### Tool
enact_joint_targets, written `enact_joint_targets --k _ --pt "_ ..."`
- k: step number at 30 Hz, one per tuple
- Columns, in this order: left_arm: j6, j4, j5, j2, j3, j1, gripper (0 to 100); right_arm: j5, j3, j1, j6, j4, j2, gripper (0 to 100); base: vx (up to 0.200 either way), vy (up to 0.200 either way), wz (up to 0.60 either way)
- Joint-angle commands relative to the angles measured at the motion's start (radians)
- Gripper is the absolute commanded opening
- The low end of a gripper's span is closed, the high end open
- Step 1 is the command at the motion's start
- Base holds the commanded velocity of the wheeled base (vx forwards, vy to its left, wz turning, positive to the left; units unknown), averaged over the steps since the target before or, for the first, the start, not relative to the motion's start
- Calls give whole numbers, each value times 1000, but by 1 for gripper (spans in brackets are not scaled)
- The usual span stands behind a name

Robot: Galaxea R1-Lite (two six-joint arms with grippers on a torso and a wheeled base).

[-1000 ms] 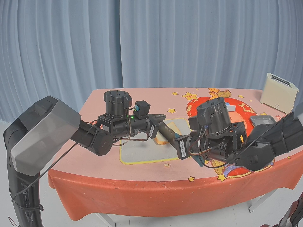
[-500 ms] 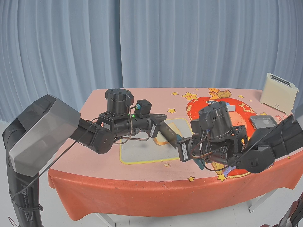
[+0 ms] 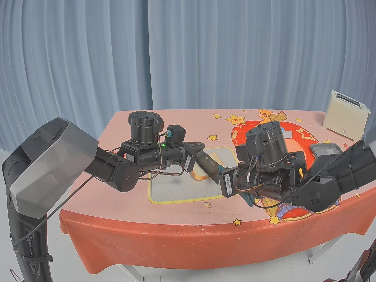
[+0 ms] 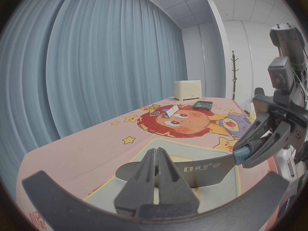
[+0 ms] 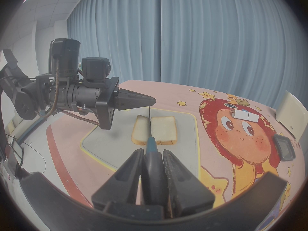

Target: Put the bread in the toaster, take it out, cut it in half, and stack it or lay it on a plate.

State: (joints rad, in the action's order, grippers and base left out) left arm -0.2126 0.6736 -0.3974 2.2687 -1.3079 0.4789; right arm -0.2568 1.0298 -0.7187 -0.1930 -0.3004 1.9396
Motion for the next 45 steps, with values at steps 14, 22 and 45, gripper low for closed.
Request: enact_joint_targets --k 14,22,45 --pt "2 0 0 -3 -2 -6 0 -1 29 1 4 7 2 0 0 0 0" --pt "2 3 -1 -58 2 -10 0 1 15 5 -2 -6 1 0 0 0 0" --pt "19 172 62 -735 576 -312 0 1 -17 -1 -5 -13 -70 0 0 0 0"
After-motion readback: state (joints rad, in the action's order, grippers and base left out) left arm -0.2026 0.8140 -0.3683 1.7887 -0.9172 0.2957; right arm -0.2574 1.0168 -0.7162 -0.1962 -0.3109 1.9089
